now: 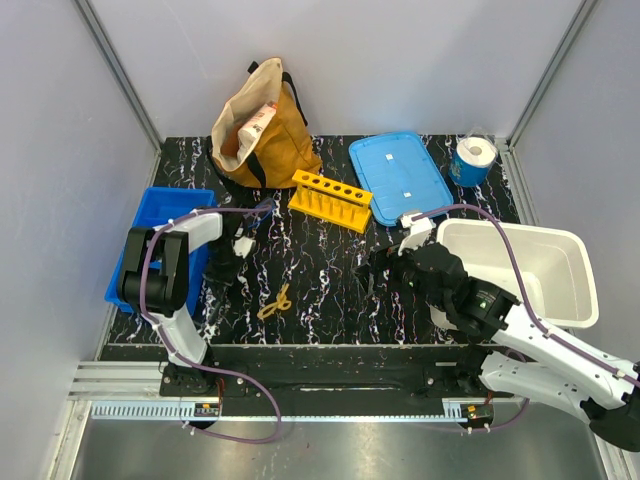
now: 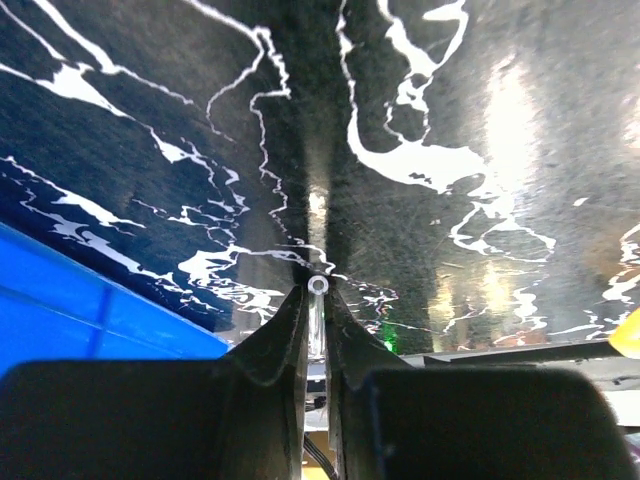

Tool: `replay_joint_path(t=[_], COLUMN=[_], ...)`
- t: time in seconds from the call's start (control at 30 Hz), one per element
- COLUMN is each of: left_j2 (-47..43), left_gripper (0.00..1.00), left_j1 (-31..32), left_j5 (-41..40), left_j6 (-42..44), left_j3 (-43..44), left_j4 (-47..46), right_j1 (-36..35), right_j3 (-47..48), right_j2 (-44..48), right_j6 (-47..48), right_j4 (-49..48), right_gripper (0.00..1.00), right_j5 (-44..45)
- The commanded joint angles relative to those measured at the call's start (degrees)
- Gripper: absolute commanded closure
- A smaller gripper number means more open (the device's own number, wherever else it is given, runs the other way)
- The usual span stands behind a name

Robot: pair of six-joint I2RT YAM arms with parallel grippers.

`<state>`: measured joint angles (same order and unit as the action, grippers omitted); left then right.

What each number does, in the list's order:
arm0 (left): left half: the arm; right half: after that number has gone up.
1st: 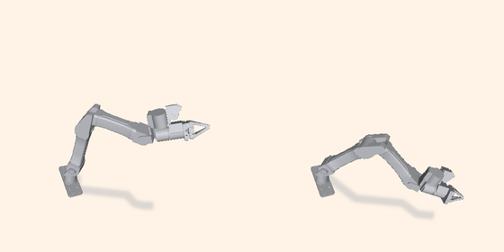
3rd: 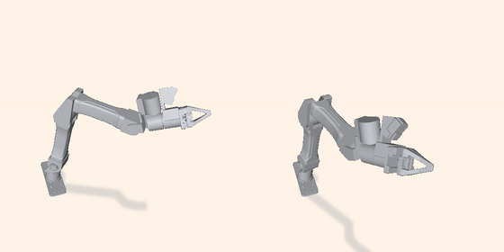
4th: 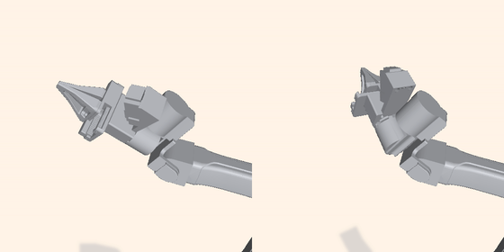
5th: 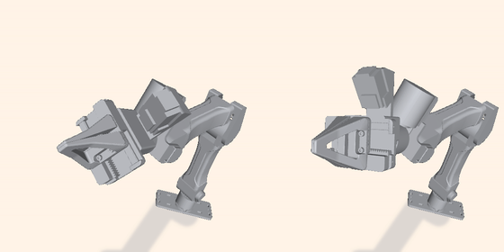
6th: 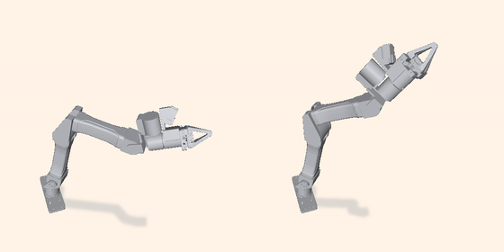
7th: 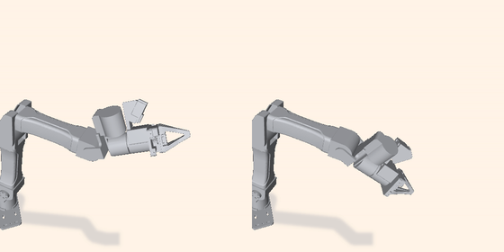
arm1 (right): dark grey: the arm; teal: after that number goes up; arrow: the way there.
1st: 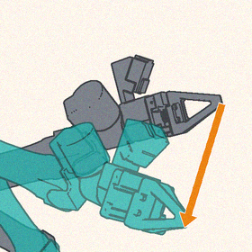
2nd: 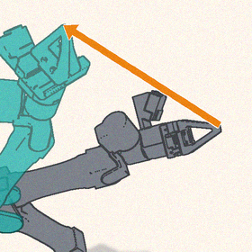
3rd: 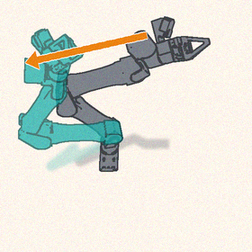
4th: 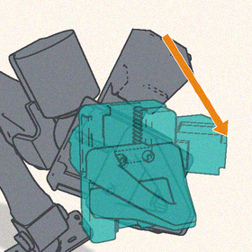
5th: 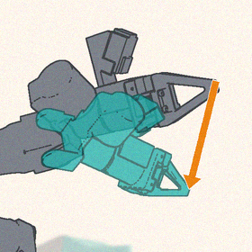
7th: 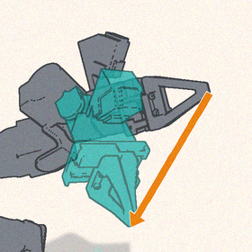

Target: Organize the chemistry lab equipment

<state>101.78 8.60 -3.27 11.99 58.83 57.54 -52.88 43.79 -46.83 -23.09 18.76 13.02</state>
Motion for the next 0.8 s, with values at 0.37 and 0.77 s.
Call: replay_joint_path(t=[0.37,0.77], left_j2=[-7.2,-17.4], left_gripper=[1.0,1.0], left_j1=[0.63,-2.18], left_j5=[9.06,14.33], left_j6=[-0.21,-1.7], left_j3=[4.8,6.64], left_j4=[-1.47,-2.43], right_j1=[-0.38,-0.38], right_j3=[-0.11,0.95], right_j2=[-0.54,-2.57], right_j6=[-0.64,-0.99], right_j4=[-2.5,-2.94], right_gripper=[0.02,0.02], right_j5=[1.57,-0.1])
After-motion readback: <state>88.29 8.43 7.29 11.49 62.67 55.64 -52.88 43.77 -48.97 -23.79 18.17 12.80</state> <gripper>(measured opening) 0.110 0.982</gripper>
